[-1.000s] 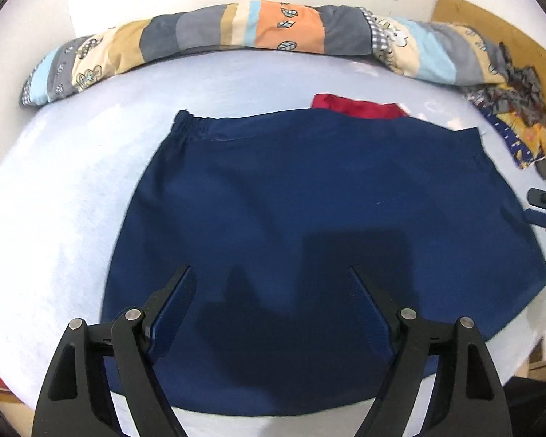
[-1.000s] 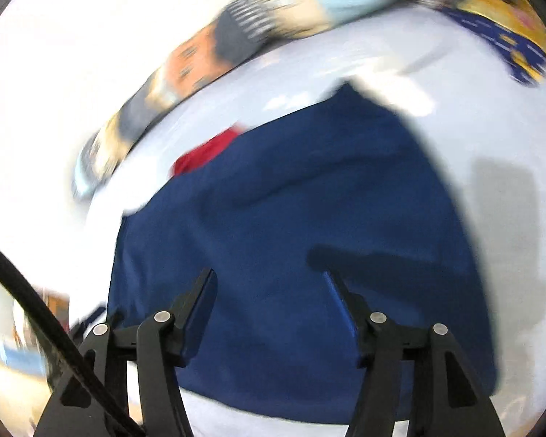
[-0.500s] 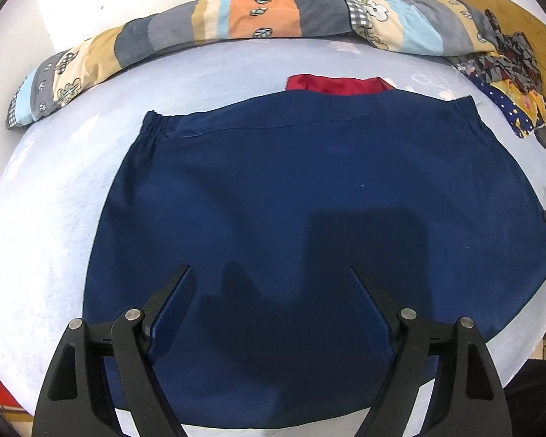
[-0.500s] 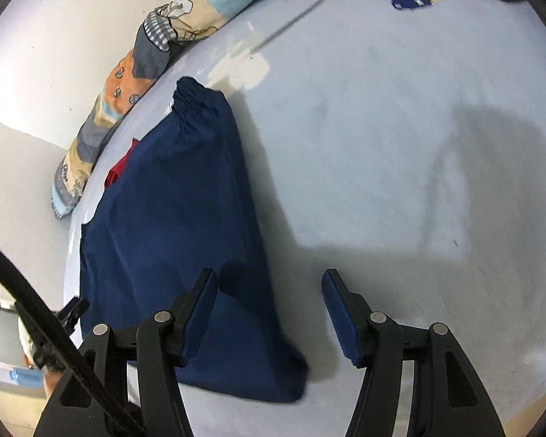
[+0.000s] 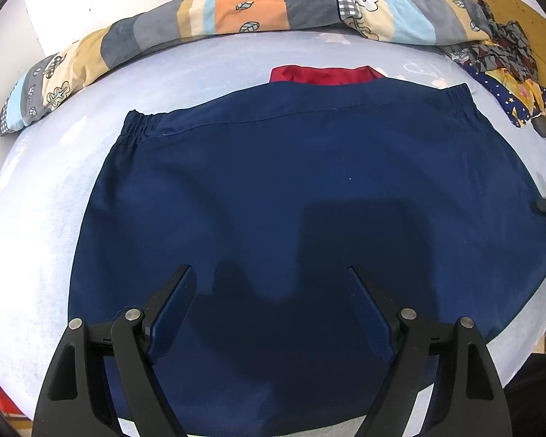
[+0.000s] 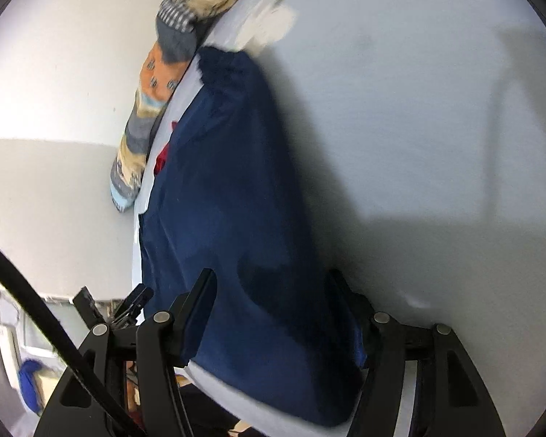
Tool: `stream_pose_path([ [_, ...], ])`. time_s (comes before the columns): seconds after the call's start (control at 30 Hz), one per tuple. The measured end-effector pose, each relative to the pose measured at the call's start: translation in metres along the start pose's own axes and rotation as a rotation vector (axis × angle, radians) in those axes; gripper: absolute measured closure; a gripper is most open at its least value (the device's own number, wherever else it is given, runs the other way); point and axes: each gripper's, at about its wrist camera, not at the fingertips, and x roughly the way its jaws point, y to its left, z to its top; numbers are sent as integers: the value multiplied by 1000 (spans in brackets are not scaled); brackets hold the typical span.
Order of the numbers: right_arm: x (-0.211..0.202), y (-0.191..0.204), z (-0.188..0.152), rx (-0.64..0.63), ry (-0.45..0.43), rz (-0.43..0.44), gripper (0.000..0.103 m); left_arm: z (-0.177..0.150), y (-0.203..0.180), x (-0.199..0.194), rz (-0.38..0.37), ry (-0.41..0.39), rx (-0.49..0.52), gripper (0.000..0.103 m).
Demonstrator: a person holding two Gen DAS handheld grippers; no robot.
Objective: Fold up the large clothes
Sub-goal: 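Grasp the folded shirt edge with the right gripper, then lift the held shirt edge with the right gripper and fold it over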
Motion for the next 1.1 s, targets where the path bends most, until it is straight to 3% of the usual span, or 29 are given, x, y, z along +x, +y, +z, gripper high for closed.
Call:
stream_pose_path([
  [0.07, 14, 17, 8, -43, 8, -22, 14, 1, -1, 1, 1, -1, -3, 20],
  [0.2, 31, 43, 13, -154, 21, -77, 16, 3, -4, 3, 15, -18, -1, 20],
  [0.23, 30, 46, 13, -177, 17, -74, 36, 4, -3, 5, 21, -22, -2, 20],
  [0.27, 29, 50, 13, -192, 21, -76, 74, 4, -3, 7, 25, -22, -4, 20],
  [0.33, 23, 58, 10, -227, 11, -89, 84, 6, -5, 13, 26, -15, -14, 20],
  [0.5, 4, 95, 2, -300, -58, -74, 88, 10, -14, 30, 57, 0, -1, 20],
  [0.6, -3, 110, -1, -276, -101, -53, 89, 8, -13, 36, 76, 3, 0, 12],
  [0.67, -5, 120, -2, -243, -124, -60, 89, 10, -9, 35, 78, 2, -30, 13],
  [0.8, -10, 139, -8, -227, -157, -39, 89, 19, -16, 3, 93, -167, -40, 16],
  [0.83, -11, 143, -10, -221, -166, -24, 89, 20, -20, 4, 106, -170, -26, 16],
  [0.9, -15, 150, -13, -210, -177, 14, 89, 18, -30, 21, 124, -99, 22, 16],
  [0.93, -16, 153, -14, -208, -180, 28, 89, 12, -37, 41, 144, -18, 62, 15],
  [1.03, -16, 164, -19, -211, -180, 67, 89, 11, -44, 44, 182, -44, 116, 14],
  [1.1, -16, 170, -21, -205, -185, 87, 89, 17, -41, 34, 169, -57, 110, 15],
])
